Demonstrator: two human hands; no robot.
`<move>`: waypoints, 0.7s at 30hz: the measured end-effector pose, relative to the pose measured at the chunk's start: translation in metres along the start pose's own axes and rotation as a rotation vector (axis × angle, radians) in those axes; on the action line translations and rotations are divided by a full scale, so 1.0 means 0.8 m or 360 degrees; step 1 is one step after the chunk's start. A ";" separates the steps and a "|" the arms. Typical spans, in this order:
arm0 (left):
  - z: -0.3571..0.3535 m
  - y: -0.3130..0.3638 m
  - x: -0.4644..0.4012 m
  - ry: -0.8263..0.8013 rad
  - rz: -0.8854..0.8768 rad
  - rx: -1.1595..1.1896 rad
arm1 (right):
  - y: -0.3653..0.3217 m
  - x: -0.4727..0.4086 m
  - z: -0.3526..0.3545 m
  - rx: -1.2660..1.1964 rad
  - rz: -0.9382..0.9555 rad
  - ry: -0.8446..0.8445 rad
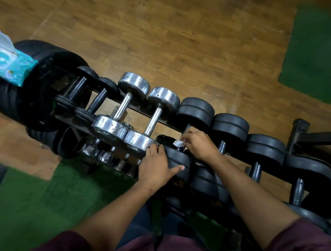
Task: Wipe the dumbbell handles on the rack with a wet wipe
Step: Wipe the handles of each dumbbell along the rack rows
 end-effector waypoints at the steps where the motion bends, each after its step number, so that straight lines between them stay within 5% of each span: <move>1: 0.001 -0.001 -0.001 0.0003 -0.0012 -0.0014 | 0.005 -0.003 0.002 -0.0009 -0.0046 0.0047; 4: 0.003 -0.002 -0.002 0.0002 -0.0032 -0.0034 | 0.015 -0.004 0.006 -0.0046 -0.0271 0.0256; 11: 0.004 -0.004 -0.001 0.0018 -0.0059 -0.0031 | 0.007 0.000 0.004 0.0326 -0.0172 0.0274; 17: 0.007 -0.006 -0.004 0.0024 -0.0084 -0.0061 | 0.004 0.004 0.002 -0.0312 -0.0645 0.0656; 21: 0.009 -0.004 -0.007 0.0013 -0.0096 -0.0083 | 0.021 0.021 -0.028 -0.0947 -0.1065 0.0523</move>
Point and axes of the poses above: each hand's wrist, its own x-axis away from the middle knuckle, its own z-axis out of the back of the hand, y = z × x, the point moved 5 cm from there along -x, towards the middle knuckle, and after that the axes turned 8 degrees about -y, right-handed, at the moved point
